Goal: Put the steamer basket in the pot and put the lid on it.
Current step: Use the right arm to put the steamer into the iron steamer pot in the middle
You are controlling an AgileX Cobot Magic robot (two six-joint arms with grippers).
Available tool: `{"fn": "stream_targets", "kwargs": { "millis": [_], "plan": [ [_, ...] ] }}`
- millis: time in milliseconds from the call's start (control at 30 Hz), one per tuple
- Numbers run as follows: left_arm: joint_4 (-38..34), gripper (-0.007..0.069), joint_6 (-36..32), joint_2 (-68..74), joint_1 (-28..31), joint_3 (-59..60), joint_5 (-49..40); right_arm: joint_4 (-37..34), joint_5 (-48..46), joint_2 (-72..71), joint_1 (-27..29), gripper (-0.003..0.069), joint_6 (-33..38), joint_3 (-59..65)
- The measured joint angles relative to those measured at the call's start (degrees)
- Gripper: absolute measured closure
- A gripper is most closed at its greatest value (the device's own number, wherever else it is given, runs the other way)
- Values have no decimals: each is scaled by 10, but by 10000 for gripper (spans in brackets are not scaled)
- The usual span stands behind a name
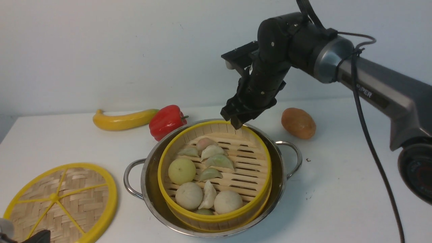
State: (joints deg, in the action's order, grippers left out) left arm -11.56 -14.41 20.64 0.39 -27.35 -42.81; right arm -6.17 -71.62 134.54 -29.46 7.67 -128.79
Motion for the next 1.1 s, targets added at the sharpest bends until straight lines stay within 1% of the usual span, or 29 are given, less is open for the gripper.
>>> {"fn": "stream_targets", "kwargs": {
  "millis": [467, 533, 633, 667, 733, 767, 833, 933, 1100],
  "plan": [
    [0, 151, 0, 0, 0, 0, 0, 29, 0, 1, 0, 285, 0, 0],
    [0, 151, 0, 0, 0, 0, 0, 26, 0, 6, 0, 298, 0, -1],
    [0, 151, 0, 0, 0, 0, -1, 20, 0, 15, -2, 345, 1, -1],
    [0, 151, 0, 0, 0, 0, -1, 20, 0, 15, -3, 349, 1, -1],
    [0, 151, 0, 0, 0, 0, -3, 20, 0, 19, -10, 397, 7, -1],
    [0, 151, 0, 0, 0, 0, -3, 23, 0, 19, -13, 407, 9, -1],
    [0, 151, 0, 0, 0, 0, -3, 36, 0, 20, -21, 416, 9, -1],
    [0, 151, 0, 0, 0, 0, -4, 62, 0, 24, -32, 403, 10, -1],
    [0, 151, 0, 0, 0, 0, -10, 73, 2, 37, -39, 402, 10, -1]
  ]
}}
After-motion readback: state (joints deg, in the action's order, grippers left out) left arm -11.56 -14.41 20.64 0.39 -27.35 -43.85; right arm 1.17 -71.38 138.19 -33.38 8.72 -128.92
